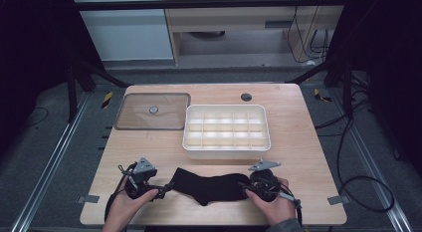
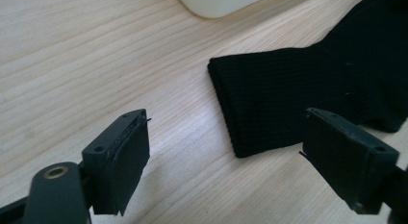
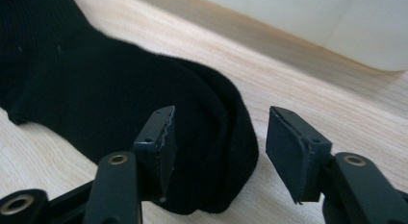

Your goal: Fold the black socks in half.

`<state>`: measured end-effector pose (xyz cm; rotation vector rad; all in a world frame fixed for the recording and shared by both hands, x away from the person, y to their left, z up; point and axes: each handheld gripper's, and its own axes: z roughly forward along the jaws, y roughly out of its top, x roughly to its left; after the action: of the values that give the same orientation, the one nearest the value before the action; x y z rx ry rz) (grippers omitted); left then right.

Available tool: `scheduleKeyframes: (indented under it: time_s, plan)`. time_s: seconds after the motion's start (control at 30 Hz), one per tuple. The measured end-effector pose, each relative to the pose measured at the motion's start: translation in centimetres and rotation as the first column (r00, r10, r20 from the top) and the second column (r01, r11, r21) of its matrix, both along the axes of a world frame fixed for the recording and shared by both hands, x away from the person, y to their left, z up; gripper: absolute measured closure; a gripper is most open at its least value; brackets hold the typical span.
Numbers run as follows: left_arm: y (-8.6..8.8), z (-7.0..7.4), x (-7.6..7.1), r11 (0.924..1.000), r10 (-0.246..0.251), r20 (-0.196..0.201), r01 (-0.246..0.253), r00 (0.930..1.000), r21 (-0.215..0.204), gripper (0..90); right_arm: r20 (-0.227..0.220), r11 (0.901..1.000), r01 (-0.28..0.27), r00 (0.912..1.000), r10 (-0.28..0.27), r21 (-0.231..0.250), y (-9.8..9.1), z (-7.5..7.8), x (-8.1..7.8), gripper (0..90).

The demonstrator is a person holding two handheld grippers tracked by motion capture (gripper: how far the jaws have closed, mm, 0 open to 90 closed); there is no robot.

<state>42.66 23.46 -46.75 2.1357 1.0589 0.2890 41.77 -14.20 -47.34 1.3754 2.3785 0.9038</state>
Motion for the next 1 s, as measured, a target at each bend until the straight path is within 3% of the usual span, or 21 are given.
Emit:
scheduleKeyframes:
  time_s: [0.03,0.07,0.13,0.2,0.33,0.37,0.4,0.47,0.63,0.77,0.8,1.0]
  plan:
    - [-0.1,0.3,0.1,1.0,0.001,-0.013,-0.001,0.9999,0.006,17.0,0.0,1.0,0.0,1.0,0.0,0.0,0.0,0.0,0.0,43.2]
    - [-0.3,0.6,0.2,0.9997,-0.008,-0.026,0.009,0.9996,0.023,18.6,-0.059,0.9984,-0.019,0.9981,0.015,-0.054,0.4,0.6,0.6,42.7]
    - [-0.6,1.2,0.5,0.9978,-0.028,-0.062,0.032,0.9977,0.058,18.7,-0.08,0.9974,-0.023,0.9966,0.018,-0.068,0.4,0.9,0.8,42.8]
    - [-0.9,1.7,0.9,0.9953,-0.038,-0.089,0.046,0.9953,0.085,20.0,-0.154,0.9947,-0.042,0.9877,0.027,-0.094,0.5,1.4,1.8,43.2]
    - [-1.9,2.4,2.0,0.987,-0.061,-0.155,0.083,0.9861,0.138,21.2,-0.192,0.9918,-0.058,0.9807,0.036,-0.113,0.8,1.9,2.4,45.5]
    - [-2.2,2.4,2.2,0.9868,-0.062,-0.166,0.085,0.9842,0.138,23.0,-0.221,0.9877,-0.083,0.9739,0.052,-0.133,1.2,1.9,2.6,47.8]
    - [-2.5,2.4,2.5,0.9848,-0.059,-0.176,0.086,0.9826,0.15,23.0,-0.221,0.9877,-0.083,0.9739,0.052,-0.133,1.2,1.9,2.6,47.8]
    - [-3.0,2.3,2.9,0.9788,-0.06,-0.185,0.094,0.981,0.182,23.9,-0.255,0.9839,-0.095,0.9654,0.053,-0.152,1.5,1.5,2.8,53.2]
    - [-4.1,1.7,3.2,0.975,-0.072,-0.208,0.112,0.9756,0.192,31.7,-0.251,0.9796,-0.124,0.9645,0.081,-0.159,1.7,1.6,2.7,79.8]
    - [-4.5,1.0,3.6,0.9689,-0.084,-0.241,0.136,0.9669,0.207,37.6,-0.245,0.9796,-0.136,0.9646,0.096,-0.148,1.6,2.0,2.4,81.4]
    - [-4.6,0.8,3.7,0.9704,-0.08,-0.246,0.132,0.9659,0.203,39.8,-0.247,0.9806,-0.133,0.9645,0.095,-0.144,1.6,2.1,2.3,81.4]
    - [-4.5,-0.2,4.0,0.9668,-0.081,-0.281,0.144,0.9563,0.211,58.8,-0.237,0.9801,-0.149,0.9647,0.115,-0.131,1.4,2.5,2.1,79.6]
